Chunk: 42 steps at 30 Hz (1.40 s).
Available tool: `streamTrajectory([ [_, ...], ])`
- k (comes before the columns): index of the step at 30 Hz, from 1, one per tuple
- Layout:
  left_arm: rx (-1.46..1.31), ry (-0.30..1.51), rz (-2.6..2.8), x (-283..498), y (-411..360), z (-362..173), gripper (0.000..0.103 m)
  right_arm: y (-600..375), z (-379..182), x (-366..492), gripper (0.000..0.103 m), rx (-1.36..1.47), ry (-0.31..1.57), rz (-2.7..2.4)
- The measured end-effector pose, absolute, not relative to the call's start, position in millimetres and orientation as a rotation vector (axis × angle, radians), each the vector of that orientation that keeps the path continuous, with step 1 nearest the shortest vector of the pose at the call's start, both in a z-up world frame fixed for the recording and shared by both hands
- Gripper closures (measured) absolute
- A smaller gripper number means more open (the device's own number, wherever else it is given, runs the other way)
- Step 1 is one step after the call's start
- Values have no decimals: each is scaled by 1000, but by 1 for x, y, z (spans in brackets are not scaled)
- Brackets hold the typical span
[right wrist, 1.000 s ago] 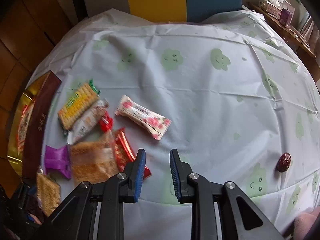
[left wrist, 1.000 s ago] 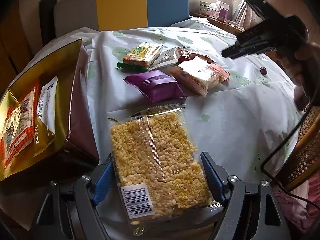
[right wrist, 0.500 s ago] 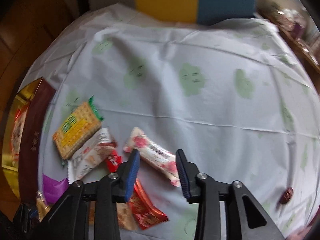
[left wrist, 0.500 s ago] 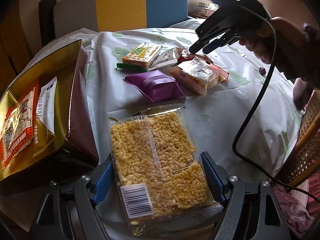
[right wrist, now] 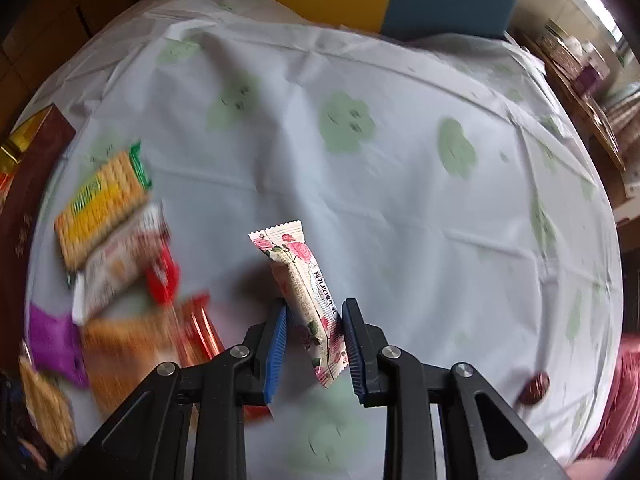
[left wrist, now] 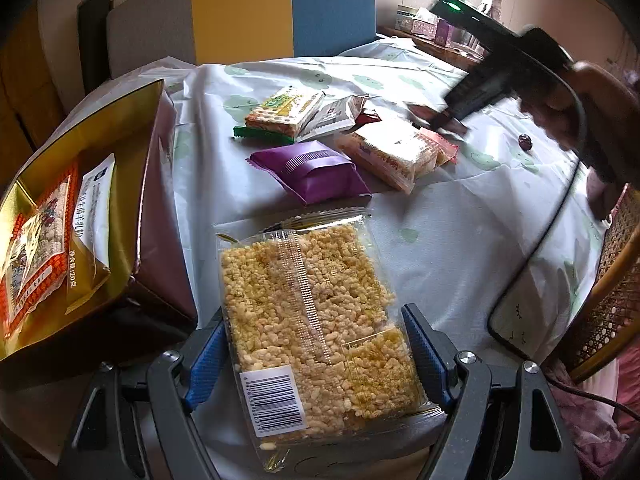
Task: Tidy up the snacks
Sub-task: 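Carry the cracker pack over the gold tray while the right gripper lifts the candy bar, then lower the yellow rice cracker pack into the gold tray and open the left gripper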
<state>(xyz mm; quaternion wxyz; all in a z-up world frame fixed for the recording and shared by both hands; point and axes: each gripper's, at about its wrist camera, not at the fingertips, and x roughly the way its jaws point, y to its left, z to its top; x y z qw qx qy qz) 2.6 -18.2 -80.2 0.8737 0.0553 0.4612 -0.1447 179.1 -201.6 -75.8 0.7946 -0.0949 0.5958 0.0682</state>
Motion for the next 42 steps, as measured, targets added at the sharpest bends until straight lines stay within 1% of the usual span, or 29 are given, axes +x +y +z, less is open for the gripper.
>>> streamTrajectory([
  [2,116,963,-302,2,-18,-80,22,-212,-82,169,75,-178,1319,135],
  [7,118,952,-303,2,-19,-77,25,-228,-84,156,74,-116,1286,130],
  [9,114,947,-310,1,-19,-75,28,-232,-86,154,73,-116,1285,132],
  [17,60,911,-379,-2,-16,-54,28,-248,-89,158,73,-92,1285,147],
  [19,27,895,-380,-2,-11,-44,28,-248,-92,156,73,-102,1281,146],
  [25,-129,779,-351,6,30,14,28,-240,-91,153,73,-133,1272,147],
  [29,-182,755,-191,32,75,33,28,-232,-90,151,73,-150,1271,143],
  [34,-247,819,-54,77,119,26,28,-229,-90,151,73,-149,1275,141],
  [37,-273,849,-47,104,133,20,28,-229,-90,150,73,-153,1273,143],
  [42,-222,897,-11,158,129,3,27,-230,-89,150,73,-151,1268,144],
])
